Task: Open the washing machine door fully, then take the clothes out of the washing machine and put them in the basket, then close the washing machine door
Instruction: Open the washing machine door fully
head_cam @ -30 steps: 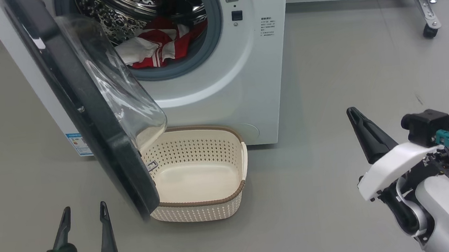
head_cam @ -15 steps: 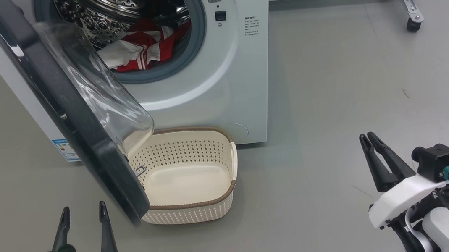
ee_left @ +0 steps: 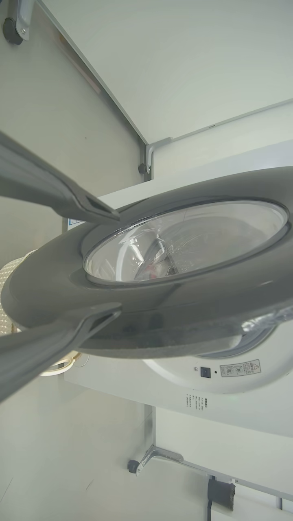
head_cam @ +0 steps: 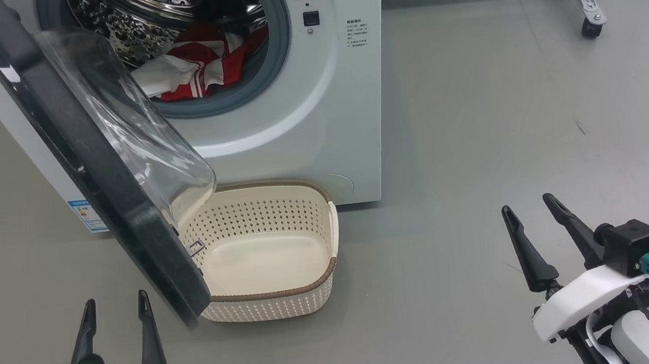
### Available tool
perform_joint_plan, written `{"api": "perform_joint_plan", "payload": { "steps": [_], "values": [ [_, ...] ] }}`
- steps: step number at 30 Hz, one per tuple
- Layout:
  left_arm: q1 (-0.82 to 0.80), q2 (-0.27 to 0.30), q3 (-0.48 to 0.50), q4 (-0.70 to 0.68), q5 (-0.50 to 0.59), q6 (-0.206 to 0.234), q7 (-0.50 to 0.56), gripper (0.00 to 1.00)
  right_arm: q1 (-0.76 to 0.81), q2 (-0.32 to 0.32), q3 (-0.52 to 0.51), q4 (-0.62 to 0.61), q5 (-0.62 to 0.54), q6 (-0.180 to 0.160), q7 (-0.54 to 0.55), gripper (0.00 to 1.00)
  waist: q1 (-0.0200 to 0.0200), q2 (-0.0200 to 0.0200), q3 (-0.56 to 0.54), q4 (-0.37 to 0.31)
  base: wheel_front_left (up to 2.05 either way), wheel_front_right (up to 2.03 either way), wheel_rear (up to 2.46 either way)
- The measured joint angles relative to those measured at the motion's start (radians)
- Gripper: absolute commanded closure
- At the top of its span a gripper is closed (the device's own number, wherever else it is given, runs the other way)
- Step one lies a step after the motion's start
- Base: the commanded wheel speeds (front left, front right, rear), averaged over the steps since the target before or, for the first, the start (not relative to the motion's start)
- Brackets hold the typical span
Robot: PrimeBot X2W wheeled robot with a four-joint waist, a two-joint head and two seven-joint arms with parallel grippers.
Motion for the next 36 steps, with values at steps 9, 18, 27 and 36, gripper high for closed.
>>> {"api": "perform_joint_plan", "payload": {
  "steps": [9,18,27,36],
  "values": [
    [0.000,-0.003,0.007,-0.004,0.000,0.000,0.000,0.00,0.016,0.012,-0.022,-0.018,-0.017,-0.007,-0.003,0.00,0.0000,0.0000,0.003,0.001,0.00,0.00,0.00],
    [0.005,-0.007,0.007,-0.003,0.004,-0.001,0.000,0.00,0.028,0.022,-0.046,-0.039,-0.045,-0.014,-0.003,0.00,0.0000,0.0000,0.002,-0.001,0.00,0.00,0.00],
    [0.007,-0.011,0.009,-0.003,0.011,-0.001,0.000,0.00,0.044,0.034,-0.055,-0.048,-0.069,-0.014,-0.003,0.00,0.0000,0.0000,-0.004,-0.003,0.00,0.00,0.00],
    [0.009,-0.017,0.010,-0.003,0.018,-0.009,0.000,0.00,0.057,0.035,-0.063,-0.055,-0.082,-0.015,-0.003,0.00,0.0000,0.0000,-0.001,-0.002,0.00,0.00,0.00]
  ]
}}
